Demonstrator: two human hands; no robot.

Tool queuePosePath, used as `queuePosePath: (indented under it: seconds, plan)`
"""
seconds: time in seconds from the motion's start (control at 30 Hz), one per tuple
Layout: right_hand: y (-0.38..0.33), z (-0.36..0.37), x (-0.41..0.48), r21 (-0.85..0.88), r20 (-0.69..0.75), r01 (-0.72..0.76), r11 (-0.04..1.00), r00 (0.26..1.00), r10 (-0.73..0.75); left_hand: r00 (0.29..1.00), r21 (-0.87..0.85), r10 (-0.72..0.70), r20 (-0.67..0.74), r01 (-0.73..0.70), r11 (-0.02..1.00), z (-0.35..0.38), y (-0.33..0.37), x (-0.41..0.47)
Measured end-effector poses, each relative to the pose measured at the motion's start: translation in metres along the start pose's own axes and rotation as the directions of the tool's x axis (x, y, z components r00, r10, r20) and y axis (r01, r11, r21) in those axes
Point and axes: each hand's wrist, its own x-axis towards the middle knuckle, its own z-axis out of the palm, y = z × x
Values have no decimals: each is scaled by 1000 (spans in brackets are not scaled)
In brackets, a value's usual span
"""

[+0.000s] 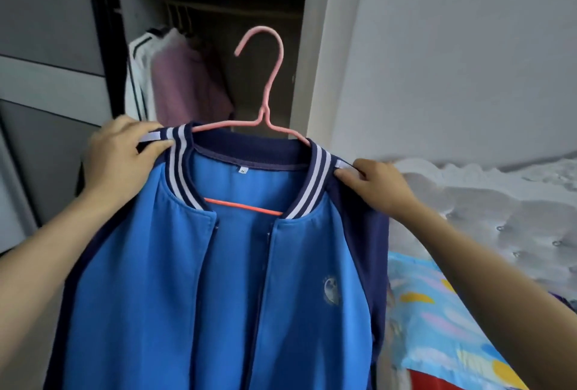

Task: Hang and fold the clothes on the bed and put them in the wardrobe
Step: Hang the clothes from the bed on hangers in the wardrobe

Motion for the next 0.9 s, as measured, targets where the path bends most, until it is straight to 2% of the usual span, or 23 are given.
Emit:
queuePosePath:
  seconds: [0.13, 0.2, 0.3, 0.4, 0.5, 0.7, 0.83, 0.9]
  plan:
    - [-37, 29, 36, 159, 201, -42, 986, 979, 9, 999, -58, 3, 44, 0, 998, 10, -57, 10]
    - [-59, 44, 51, 211, 286, -14, 977, 957, -48, 998, -92, 21, 53, -16, 996, 13, -81, 16]
    - [-96, 64, 71, 366, 306, 94, 926, 927, -215, 997, -116, 50, 55, -43, 992, 17, -105, 21]
    - [-131, 87, 98, 352, 333, 165, 922, 898, -288, 994, -97, 84, 66, -77, 992, 20, -128, 29]
    - [-148, 103, 114, 376, 436, 86, 923, 862, -258, 988, -53, 118, 103, -113, 992, 27, -150, 35]
    - [-161, 142, 151, 515, 453, -147, 845, 883, -123, 970, 15, 99, 221, -105, 994, 62, -196, 54]
    - [-161, 169, 184, 531, 430, -251, 809, 903, -2, 926, 109, -56, 374, 16, 994, 106, -219, 63]
    - [-155, 183, 203, 527, 422, -279, 803, 906, 37, 896, 156, -78, 437, 9, 988, 135, -231, 70]
